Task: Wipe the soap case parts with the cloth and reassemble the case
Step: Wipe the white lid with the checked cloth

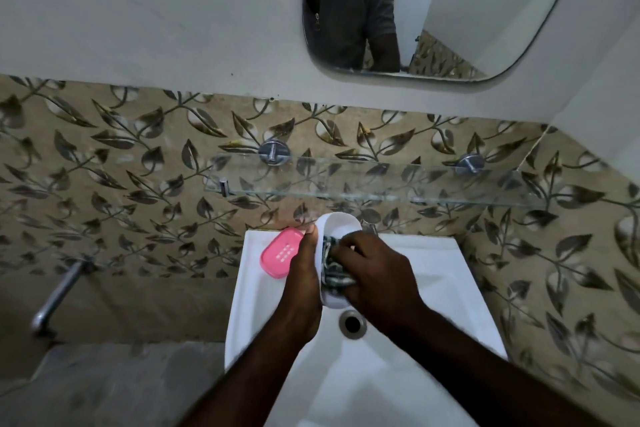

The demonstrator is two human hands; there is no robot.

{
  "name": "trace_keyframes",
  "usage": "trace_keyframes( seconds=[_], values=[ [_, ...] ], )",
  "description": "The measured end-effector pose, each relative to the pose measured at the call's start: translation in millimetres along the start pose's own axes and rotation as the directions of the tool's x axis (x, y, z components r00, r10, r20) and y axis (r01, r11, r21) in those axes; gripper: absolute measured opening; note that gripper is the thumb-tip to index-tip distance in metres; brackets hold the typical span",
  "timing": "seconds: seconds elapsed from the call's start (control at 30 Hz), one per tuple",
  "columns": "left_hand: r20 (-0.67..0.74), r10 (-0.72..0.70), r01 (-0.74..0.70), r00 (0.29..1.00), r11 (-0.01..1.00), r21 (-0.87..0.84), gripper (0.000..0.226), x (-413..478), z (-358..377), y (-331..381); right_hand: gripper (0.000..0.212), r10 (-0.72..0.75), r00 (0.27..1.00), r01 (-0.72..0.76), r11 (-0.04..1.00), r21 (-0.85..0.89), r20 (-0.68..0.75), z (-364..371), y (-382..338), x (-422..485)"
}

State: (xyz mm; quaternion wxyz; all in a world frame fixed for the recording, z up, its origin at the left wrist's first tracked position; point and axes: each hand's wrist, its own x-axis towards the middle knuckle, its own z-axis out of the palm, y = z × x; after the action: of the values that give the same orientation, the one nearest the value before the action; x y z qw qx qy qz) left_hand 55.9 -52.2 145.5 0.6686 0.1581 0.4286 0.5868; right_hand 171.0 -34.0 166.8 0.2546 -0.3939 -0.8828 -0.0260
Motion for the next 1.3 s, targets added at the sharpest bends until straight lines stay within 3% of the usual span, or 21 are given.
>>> trace_keyframes(
  seconds=[0.17,0.27,0.33,0.4,0.5,0.53,0.57,0.63,0.7,0.77,0.8,0.87,0.97,1.03,1.1,1.2,1.3],
  values=[
    [-0.079,-0.05,0.047,0.996,0.998,-0.039,0.039,14,9,6,0.034,0.245,0.969,-0.245,0.969,-0.001,-0.022,-6,3,19],
    [-0.074,0.029,-0.026,0.997,0.999,0.041,0.053,10,8,10,0.012,0.395,0.912,-0.405,0.908,0.105,0.107,-4,-10,12],
    [-0.048,0.117,-0.112,0.992,0.989,0.098,0.057,0,7,13,0.014,0.415,0.887,-0.456,0.855,0.247,0.202,-3,-17,4],
    [-0.03,0.162,-0.159,0.986,0.984,0.085,0.049,-4,5,13,0.025,0.47,0.843,-0.538,0.743,0.399,0.263,-7,-16,4],
    [0.022,0.186,-0.187,0.982,0.979,0.083,0.042,0,6,9,0.019,0.641,0.719,-0.618,0.414,0.668,0.269,-7,-8,16],
    [0.051,0.174,-0.178,0.983,0.98,0.089,0.044,1,9,7,0.016,0.684,0.7,-0.6,0.404,0.691,0.208,-7,-6,20],
    [0.074,0.155,-0.161,0.985,0.983,0.086,0.047,2,11,5,0.014,0.691,0.711,-0.563,0.444,0.697,0.134,-6,-5,23],
    [0.042,0.127,-0.13,0.991,0.989,0.074,0.048,5,11,3,0.003,0.536,0.844,-0.437,0.674,0.596,0.013,-6,-7,23],
    [0.019,0.12,-0.121,0.993,0.991,0.054,0.048,8,5,2,0.021,0.245,0.969,-0.239,0.894,0.379,0.033,-6,-5,15],
    [0.017,0.083,-0.084,0.996,0.995,0.046,0.05,10,2,3,0.027,0.058,0.993,-0.074,0.985,0.158,0.101,-6,4,11],
    [0.0,0.048,-0.047,0.999,0.997,0.054,0.05,9,2,3,0.028,0.039,0.995,-0.044,0.998,0.047,0.096,-7,10,12],
    [-0.044,0.039,-0.035,0.998,0.996,0.086,0.048,10,7,6,0.03,0.158,0.987,-0.157,0.987,-0.037,0.012,-7,17,18],
    [-0.032,0.129,-0.124,0.991,0.985,0.117,0.05,11,12,11,0.019,0.372,0.928,-0.368,0.91,0.191,0.018,-9,5,20],
    [0.012,0.154,-0.154,0.988,0.984,0.091,0.044,8,9,17,0.004,0.363,0.922,-0.385,0.82,0.424,0.134,-8,-9,15],
    [0.035,0.183,-0.185,0.983,0.979,0.086,0.039,11,6,21,0.002,0.291,0.946,-0.325,0.817,0.476,0.147,-10,-17,10],
    [0.055,0.165,-0.171,0.985,0.978,0.118,0.05,8,10,27,0.016,0.128,0.992,-0.124,0.978,0.165,-0.015,-16,-8,18],
    [0.044,0.146,-0.152,0.988,0.972,0.177,0.042,8,14,23,0.024,0.079,0.986,-0.1,0.985,-0.143,-0.147,-23,4,33]
  ],
)
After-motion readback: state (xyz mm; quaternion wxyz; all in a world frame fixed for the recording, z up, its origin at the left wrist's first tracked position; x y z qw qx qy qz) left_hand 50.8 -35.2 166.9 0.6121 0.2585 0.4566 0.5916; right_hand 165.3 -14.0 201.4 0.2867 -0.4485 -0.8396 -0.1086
